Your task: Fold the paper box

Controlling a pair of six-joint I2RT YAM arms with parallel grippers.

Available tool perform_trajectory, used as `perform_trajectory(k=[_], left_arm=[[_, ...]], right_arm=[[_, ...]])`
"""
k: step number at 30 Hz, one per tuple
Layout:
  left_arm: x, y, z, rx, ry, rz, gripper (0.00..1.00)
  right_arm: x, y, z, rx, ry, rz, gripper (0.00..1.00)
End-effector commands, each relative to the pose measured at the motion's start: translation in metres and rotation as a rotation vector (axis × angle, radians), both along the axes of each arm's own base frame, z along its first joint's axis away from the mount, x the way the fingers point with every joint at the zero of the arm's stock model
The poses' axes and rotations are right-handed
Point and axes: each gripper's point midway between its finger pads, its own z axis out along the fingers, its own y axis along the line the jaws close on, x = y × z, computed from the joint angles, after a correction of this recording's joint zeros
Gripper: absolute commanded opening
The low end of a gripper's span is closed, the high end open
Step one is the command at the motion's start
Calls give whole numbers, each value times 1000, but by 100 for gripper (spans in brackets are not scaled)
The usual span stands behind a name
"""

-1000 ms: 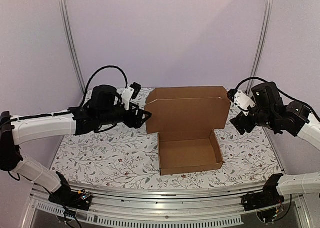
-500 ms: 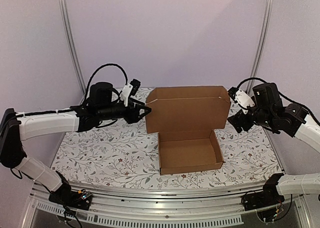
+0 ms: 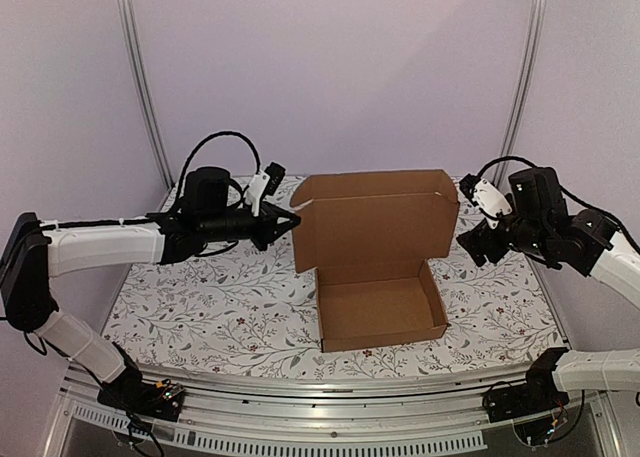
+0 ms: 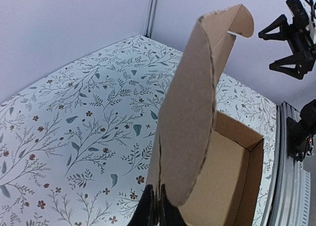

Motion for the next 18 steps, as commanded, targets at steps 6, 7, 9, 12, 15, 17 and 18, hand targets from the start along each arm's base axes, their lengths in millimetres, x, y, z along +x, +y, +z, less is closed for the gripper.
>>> perform_trajectory(k=[6, 7, 9, 12, 15, 17, 18], left_arm=[[3, 1, 6, -3, -23, -9, 0], [2, 2, 6, -1, -24, -10, 0], [-2, 4, 5, -3, -23, -14, 0], [-9, 6, 6, -2, -17, -25, 0], [-16, 10, 9, -11, -19, -34, 0], [-21, 13, 11, -16, -20, -38, 0], [-23, 14, 10, -15, -19, -41, 0]], right_arm=[[5, -8, 7, 32, -9, -3, 90], [5, -8, 8, 36, -10, 5, 90], [6, -7, 11, 47, -14, 26, 90], [11, -7, 17, 87, -10, 58, 89], [21, -4, 20, 147, 22, 92, 88], [30, -6, 20, 169, 42, 98, 87], [34, -6, 20, 180, 52, 110, 86]])
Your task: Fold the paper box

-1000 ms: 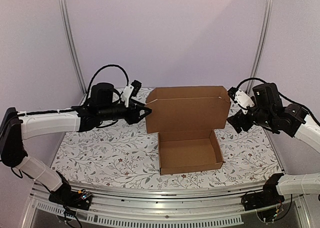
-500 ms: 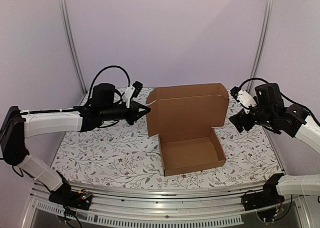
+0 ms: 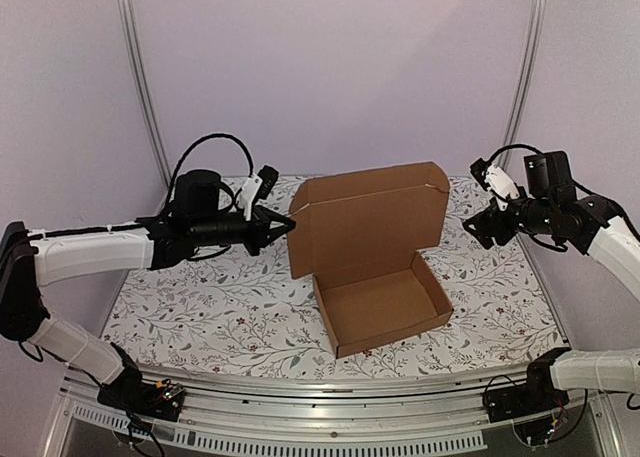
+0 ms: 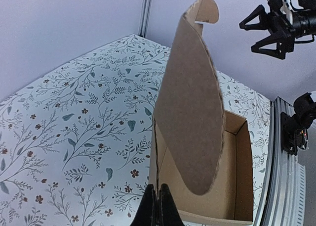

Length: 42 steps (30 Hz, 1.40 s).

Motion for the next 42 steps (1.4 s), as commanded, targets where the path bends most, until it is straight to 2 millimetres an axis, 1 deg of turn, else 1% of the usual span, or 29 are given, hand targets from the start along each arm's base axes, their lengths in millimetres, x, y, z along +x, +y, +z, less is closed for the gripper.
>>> perform_trajectory(k=[1, 6, 11, 14, 17, 19, 22, 27, 29, 32, 36, 39, 42], left_arm=[[-11, 8, 7, -12, -15, -20, 0], [-17, 11, 3, -8, -5, -27, 0], [-19, 13, 2, -4, -7, -28, 0], [-19, 13, 1, 2, -7, -28, 0], [-18, 12, 0, 3, -5, -32, 0], [-18, 12, 0, 4, -3, -33, 0], [-18, 12, -1, 7, -2, -33, 0], [-18, 12, -3, 15, 0, -33, 0], [-18, 11, -4, 17, 3, -35, 0], [-17, 11, -4, 19, 9, -32, 0], [-16, 11, -4, 22, 9, -30, 0], [-15, 11, -4, 25, 11, -26, 0], [-15, 12, -5, 26, 13, -20, 0]], right_arm=[[16, 15, 18, 99, -3, 113, 86], [36, 30, 17, 116, 3, 226, 86], [55, 41, 12, 92, 2, 319, 82], [67, 43, 6, 75, 4, 341, 77], [80, 42, -1, 61, 0, 347, 77], [87, 43, -2, 60, -13, 355, 77], [92, 45, 3, 73, -31, 379, 76], [100, 55, 6, 111, -26, 425, 69], [103, 59, 1, 124, -9, 438, 66], [104, 64, -1, 148, 1, 464, 61], [108, 67, -10, 162, 22, 468, 58], [108, 67, -16, 168, 37, 465, 51], [105, 67, -18, 172, 39, 462, 40]])
